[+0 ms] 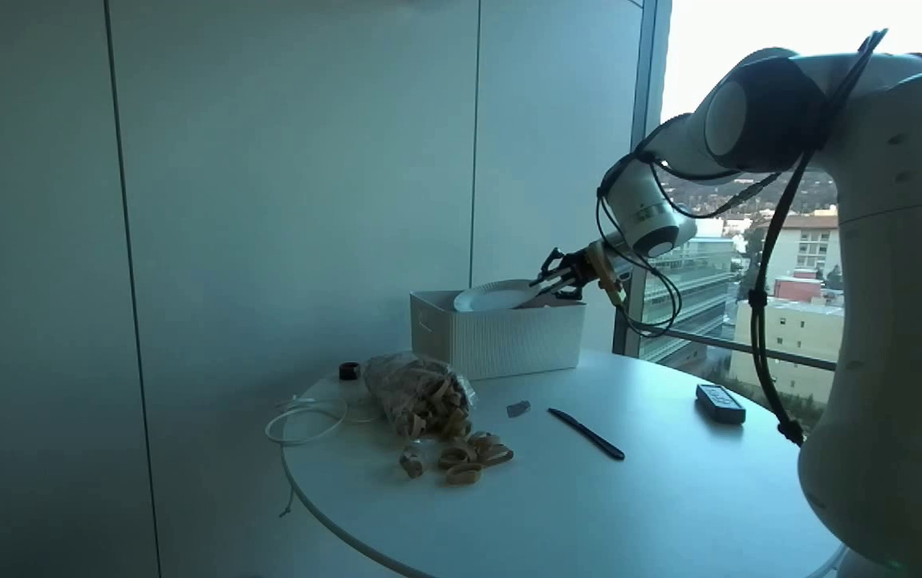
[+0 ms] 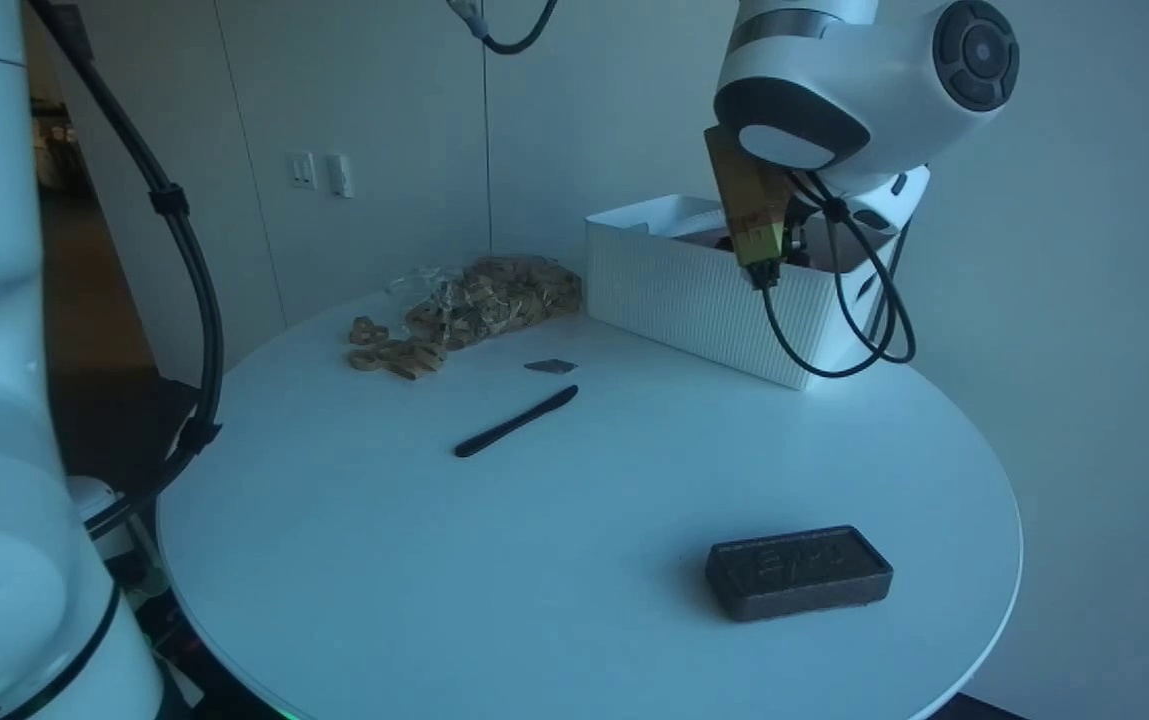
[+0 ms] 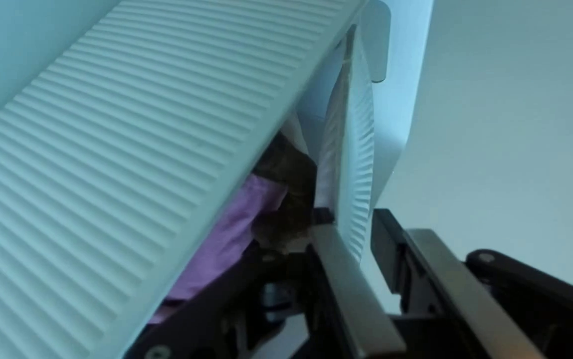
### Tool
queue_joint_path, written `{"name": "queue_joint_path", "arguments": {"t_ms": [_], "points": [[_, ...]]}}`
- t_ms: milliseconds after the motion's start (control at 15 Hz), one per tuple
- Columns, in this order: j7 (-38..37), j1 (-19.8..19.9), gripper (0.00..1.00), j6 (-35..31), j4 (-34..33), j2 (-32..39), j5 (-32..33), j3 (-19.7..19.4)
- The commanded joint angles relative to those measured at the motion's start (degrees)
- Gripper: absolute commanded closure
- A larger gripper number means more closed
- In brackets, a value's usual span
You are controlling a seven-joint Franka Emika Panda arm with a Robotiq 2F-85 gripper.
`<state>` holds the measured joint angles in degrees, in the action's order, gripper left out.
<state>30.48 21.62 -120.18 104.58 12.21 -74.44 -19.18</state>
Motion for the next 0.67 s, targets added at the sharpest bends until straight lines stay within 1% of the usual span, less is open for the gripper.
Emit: {"name": "queue_joint_path", "arguments": {"t_ms": [0, 67, 133, 200, 267, 333, 400, 467, 600], "points": [[-0.13, 0.25, 0.40, 0.47, 0.76, -2.96, -1.85, 0.78], [-0.73, 0.21, 0.33, 1.20, 0.77, -3.64, -1.18, 0.73], [-2.30, 0.03, 0.27, 2.26, 0.77, -4.59, 0.97, 0.52], [-3.75, -0.46, 0.18, 2.07, 0.79, -5.56, 3.61, 0.31], [-4.97, -1.06, 0.11, 1.33, 0.90, -6.79, 7.11, 0.21], [-6.69, -1.83, 0.02, 0.30, 1.28, -8.23, 12.38, 0.24], [-8.50, -2.37, 0.00, 0.12, 1.58, -9.59, 17.79, 0.41], [-9.55, -3.08, 0.00, 1.77, 2.21, -11.05, 22.87, 0.31], [-11.79, -4.19, 0.00, 2.37, 4.22, -14.55, 32.53, 1.14]]}}
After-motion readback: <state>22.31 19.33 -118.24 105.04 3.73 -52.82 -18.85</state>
